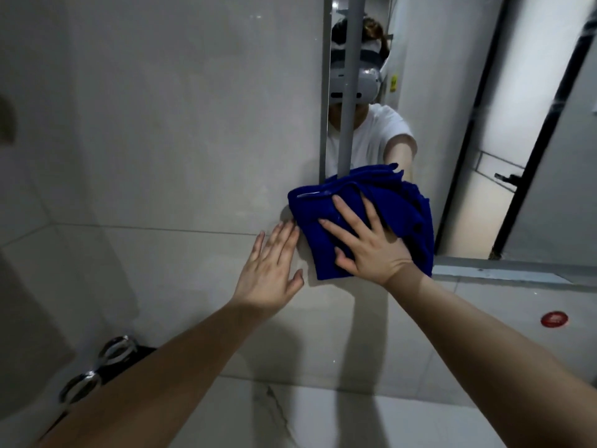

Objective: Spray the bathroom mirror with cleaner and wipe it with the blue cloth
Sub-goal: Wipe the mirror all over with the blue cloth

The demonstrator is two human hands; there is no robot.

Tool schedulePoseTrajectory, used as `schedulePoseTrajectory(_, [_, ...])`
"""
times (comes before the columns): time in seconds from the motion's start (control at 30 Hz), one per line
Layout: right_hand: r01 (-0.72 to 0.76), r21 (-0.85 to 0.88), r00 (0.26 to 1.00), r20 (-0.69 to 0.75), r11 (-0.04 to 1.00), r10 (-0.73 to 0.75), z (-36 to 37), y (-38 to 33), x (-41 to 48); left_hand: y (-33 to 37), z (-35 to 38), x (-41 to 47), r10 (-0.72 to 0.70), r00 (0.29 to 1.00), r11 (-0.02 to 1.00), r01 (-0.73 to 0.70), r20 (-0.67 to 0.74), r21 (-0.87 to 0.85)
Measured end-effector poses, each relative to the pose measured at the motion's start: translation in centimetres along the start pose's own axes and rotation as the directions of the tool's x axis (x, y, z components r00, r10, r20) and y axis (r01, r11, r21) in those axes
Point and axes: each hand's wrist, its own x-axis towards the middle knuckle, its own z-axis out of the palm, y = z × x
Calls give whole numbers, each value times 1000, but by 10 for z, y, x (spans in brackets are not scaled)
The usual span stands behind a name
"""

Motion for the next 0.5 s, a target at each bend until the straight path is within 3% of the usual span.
schedulePoseTrajectory(0.13, [123,65,992,9,990,-124,5,3,-14,6,13,-16,-94,996,994,95,6,-51])
schedulePoseTrajectory(0.23, [228,101,969,76,969,-236,13,6,-31,11,22,-27,-73,997,996,73,-14,-48])
schedulePoseTrajectory(0.5, [306,144,926,183,941,-329,12,27,-46,27,8,-18,-97,994,994,94,-47,-54])
